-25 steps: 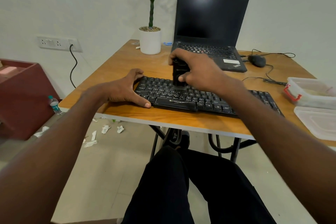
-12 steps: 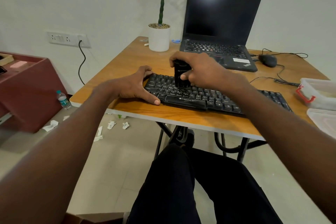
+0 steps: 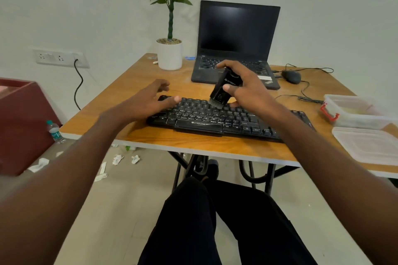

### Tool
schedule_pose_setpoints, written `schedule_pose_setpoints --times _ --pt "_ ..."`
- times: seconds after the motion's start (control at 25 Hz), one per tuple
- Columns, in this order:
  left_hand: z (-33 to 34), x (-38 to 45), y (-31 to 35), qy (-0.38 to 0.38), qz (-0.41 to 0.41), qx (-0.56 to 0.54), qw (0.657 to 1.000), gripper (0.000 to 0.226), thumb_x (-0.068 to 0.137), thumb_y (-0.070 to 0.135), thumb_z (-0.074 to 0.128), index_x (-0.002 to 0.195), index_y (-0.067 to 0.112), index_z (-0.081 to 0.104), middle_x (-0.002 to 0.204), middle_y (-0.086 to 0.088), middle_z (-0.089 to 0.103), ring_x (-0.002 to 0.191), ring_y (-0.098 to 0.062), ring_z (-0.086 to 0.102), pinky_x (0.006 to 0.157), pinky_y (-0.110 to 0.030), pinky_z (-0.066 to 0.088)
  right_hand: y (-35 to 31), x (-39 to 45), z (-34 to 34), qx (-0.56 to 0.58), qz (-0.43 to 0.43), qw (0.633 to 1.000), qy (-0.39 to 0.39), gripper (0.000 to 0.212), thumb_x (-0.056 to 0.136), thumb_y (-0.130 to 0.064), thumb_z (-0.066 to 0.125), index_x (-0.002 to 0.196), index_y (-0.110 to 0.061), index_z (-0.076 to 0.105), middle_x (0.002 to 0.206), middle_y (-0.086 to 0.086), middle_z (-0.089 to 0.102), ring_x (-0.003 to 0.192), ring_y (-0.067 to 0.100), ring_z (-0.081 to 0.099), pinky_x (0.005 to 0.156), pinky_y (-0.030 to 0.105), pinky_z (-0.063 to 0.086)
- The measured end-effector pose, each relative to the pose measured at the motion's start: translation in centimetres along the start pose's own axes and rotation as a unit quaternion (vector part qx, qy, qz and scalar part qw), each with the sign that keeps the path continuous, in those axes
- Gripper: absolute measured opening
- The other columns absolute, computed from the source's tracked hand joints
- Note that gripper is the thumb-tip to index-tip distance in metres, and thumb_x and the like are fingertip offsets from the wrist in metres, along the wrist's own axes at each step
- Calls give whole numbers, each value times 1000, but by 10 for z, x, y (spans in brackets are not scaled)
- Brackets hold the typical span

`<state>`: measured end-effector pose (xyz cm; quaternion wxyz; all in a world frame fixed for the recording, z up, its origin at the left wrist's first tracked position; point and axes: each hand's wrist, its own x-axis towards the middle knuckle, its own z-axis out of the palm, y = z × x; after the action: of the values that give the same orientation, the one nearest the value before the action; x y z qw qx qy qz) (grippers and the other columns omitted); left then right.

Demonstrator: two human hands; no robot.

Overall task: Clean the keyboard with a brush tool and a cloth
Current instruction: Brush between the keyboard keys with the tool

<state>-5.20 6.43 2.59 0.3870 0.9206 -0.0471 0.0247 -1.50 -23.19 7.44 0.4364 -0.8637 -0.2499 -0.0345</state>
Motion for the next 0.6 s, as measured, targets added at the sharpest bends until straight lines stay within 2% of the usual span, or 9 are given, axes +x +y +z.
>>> schedule_pose_setpoints --times 0.08,0.16,0.24,0.32,0.4,0.52,0.6 --pt "22 4 19 78 65 83 991 76 94 73 56 151 23 47 148 2 57 132 -16 53 104 -38 41 5 1 1 -58 9 998 -5 50 104 -9 56 137 -46 50 131 1 53 110 23 62 61 25 61" --pt "51 2 29 128 125 180 967 56 101 70 46 131 25 64 129 5 68 113 -12 59 101 -41 44 5 3 0 -182 -12 983 16 50 103 -12 56 136 -48 46 130 6 59 110 27 64 69 37 64" --pt "71 0 29 186 154 246 939 49 105 64 40 109 25 71 110 8 72 101 -14 62 101 -44 41 4 4 -3 -167 -27 986 -5 51 102 -10 56 134 -49 47 129 3 60 107 22 63 70 35 63" --pt "76 -1 25 232 158 260 924 45 106 56 42 97 23 71 97 8 71 91 -16 62 97 -45 40 1 2 -7 -162 -20 986 -23 49 102 -10 55 131 -49 49 125 0 59 98 17 64 66 30 62" --pt "74 -1 25 244 159 260 921 42 106 53 44 94 22 69 94 8 70 86 -16 61 94 -45 41 2 2 -12 -183 -13 983 -24 46 102 -8 53 126 -47 50 120 -1 60 97 19 64 68 36 64" --pt "76 -1 25 249 159 261 919 40 106 50 44 96 22 69 93 8 70 84 -13 58 94 -44 40 2 -1 -22 -122 1 991 -63 44 101 -2 49 120 -41 53 114 -4 57 99 20 64 63 29 62" --pt "77 -1 25 255 160 259 918 40 106 49 43 97 21 70 93 7 71 82 -11 55 95 -43 39 1 0 -30 -147 20 987 -64 43 99 -1 49 119 -38 54 111 -3 55 101 24 63 72 37 64"
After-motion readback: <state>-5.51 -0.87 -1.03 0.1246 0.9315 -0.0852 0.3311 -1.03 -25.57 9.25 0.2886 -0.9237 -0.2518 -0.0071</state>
